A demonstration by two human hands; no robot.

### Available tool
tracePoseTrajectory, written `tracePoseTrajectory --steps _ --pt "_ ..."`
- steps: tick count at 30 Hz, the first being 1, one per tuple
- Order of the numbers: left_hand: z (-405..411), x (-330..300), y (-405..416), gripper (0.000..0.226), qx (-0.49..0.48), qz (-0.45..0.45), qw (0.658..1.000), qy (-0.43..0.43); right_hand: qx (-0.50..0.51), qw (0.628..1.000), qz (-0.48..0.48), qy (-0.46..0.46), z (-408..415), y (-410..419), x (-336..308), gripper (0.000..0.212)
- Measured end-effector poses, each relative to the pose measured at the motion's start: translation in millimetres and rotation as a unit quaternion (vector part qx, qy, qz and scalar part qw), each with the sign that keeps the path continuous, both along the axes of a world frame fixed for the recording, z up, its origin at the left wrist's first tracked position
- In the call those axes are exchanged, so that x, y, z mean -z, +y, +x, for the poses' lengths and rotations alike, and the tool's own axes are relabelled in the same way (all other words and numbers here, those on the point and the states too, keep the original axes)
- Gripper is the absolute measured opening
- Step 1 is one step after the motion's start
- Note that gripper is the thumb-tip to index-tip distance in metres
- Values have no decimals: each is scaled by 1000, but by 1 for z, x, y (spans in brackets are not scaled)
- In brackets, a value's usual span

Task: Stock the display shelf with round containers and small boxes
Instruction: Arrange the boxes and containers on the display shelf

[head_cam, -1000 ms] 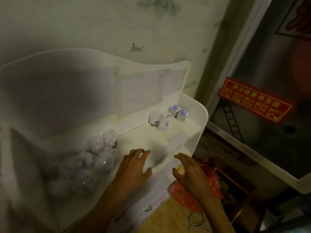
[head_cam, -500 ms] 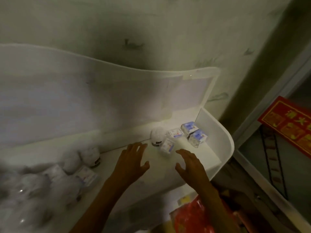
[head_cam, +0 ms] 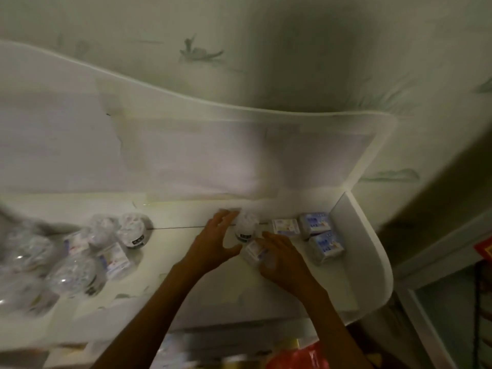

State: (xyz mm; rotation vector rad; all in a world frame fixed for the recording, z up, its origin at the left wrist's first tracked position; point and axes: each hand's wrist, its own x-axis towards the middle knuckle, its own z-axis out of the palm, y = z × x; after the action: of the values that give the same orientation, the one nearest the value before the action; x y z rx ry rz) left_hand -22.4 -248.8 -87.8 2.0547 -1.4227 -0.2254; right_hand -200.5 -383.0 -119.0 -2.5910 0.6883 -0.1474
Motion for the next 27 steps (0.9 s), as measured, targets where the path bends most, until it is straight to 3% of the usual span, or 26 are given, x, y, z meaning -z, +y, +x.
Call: tracePoseTrajectory --steps 6,10,16,27 --pt "-6 14 -23 80 25 -45 997 59 7 999 -29 -34 -11 -7 6 55" --pt "-13 15 -33 64 -10 -95 991 91 13 997 -19 -78 -21 -10 11 54" --pt "-13 27 -33 53 -42 -102 986 123 7 997 -16 -69 -22 -14 17 54" --pt "-28 6 19 60 -107 -137 974 147 11 996 64 -66 -24 -7 14 62"
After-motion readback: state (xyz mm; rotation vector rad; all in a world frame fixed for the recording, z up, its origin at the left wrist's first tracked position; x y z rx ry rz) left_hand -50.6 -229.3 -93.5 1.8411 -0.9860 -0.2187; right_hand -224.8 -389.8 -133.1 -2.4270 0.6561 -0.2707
